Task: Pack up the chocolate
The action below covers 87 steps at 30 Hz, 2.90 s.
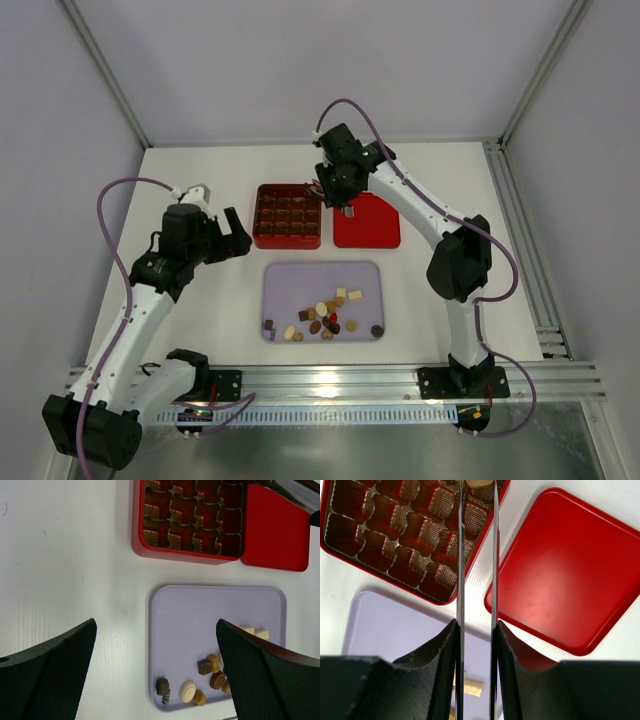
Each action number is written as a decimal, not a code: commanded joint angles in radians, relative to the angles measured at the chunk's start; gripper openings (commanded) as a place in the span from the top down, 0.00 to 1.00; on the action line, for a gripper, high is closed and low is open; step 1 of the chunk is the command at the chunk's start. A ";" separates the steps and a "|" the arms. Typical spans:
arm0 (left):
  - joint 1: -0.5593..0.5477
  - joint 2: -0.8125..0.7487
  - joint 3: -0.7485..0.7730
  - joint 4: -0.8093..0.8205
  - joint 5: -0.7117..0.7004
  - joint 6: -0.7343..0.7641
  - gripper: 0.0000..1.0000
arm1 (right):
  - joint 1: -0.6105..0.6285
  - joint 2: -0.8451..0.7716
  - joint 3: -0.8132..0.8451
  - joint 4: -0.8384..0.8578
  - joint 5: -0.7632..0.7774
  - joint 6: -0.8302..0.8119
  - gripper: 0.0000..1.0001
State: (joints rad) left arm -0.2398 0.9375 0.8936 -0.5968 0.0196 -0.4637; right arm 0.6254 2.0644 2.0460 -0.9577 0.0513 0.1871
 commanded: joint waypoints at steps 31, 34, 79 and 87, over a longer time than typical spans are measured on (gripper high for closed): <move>0.004 -0.016 0.028 0.009 -0.003 0.010 0.00 | 0.037 -0.426 -0.335 0.048 0.016 0.061 0.58; 0.002 -0.016 0.028 0.009 0.000 0.008 0.00 | 0.063 -0.576 -0.496 0.040 0.022 0.074 0.58; 0.004 -0.014 0.025 0.011 0.003 0.008 0.00 | 0.454 -0.797 -0.954 -0.026 0.012 0.319 0.62; 0.004 -0.016 0.027 0.011 0.000 0.010 0.00 | 0.454 -0.797 -0.908 -0.032 0.021 0.308 0.71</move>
State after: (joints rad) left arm -0.2398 0.9375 0.8936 -0.5968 0.0212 -0.4637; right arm 1.0740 1.2705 1.0882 -1.0088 0.0578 0.4995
